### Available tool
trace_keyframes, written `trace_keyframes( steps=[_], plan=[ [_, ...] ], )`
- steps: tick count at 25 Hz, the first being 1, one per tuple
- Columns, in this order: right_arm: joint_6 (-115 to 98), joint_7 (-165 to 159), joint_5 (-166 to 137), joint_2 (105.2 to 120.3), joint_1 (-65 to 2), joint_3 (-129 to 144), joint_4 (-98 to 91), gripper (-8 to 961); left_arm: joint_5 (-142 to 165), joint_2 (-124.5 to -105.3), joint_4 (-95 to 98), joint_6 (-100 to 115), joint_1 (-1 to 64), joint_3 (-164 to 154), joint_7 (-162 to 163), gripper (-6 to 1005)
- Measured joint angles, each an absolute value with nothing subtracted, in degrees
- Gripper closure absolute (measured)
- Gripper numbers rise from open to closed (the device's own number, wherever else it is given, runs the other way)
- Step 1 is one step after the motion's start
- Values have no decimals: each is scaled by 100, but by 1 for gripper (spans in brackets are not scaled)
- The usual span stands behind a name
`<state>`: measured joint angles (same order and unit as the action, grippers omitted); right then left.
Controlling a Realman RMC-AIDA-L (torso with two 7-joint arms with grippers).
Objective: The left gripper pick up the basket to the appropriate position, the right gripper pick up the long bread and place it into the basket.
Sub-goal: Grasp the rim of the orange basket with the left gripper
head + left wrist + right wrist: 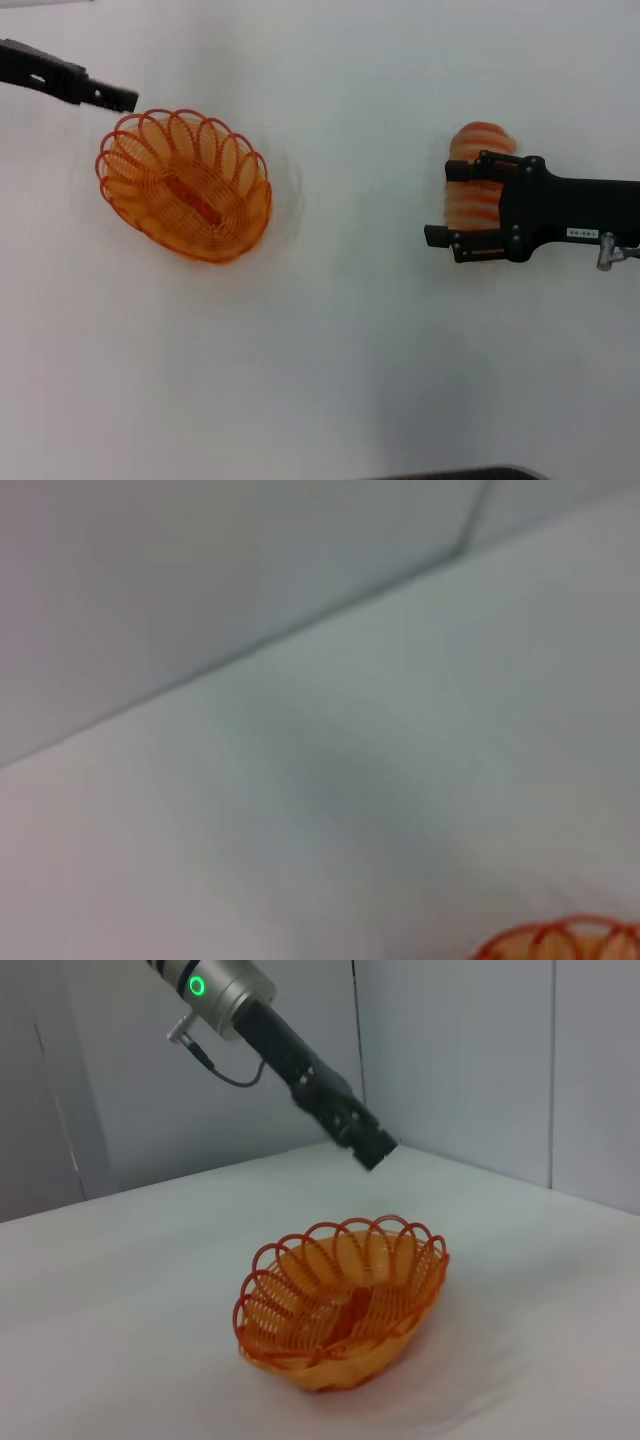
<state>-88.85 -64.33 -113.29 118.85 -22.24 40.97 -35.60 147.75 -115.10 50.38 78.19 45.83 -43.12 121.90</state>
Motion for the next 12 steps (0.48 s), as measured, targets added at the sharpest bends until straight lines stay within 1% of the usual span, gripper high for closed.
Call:
trace_keyframes(
  steps=[5, 9, 12],
  plan=[
    [-8885, -6451, -11329, 11877, -2238, 4041, -3560, 31, 15695, -11580, 5080, 7882, 4948, -4876, 12520, 116],
    [-8886, -6451, -11331, 11873, -2241, 4006, -3560, 33, 15898, -11677, 5080, 7765, 5000, -5169, 12550, 116],
    [-8860, -6451, -11332, 11876, -2245, 3999, -3560, 34, 16078, -11788, 5077, 7608, 5004, -5283, 12554, 116]
  ],
)
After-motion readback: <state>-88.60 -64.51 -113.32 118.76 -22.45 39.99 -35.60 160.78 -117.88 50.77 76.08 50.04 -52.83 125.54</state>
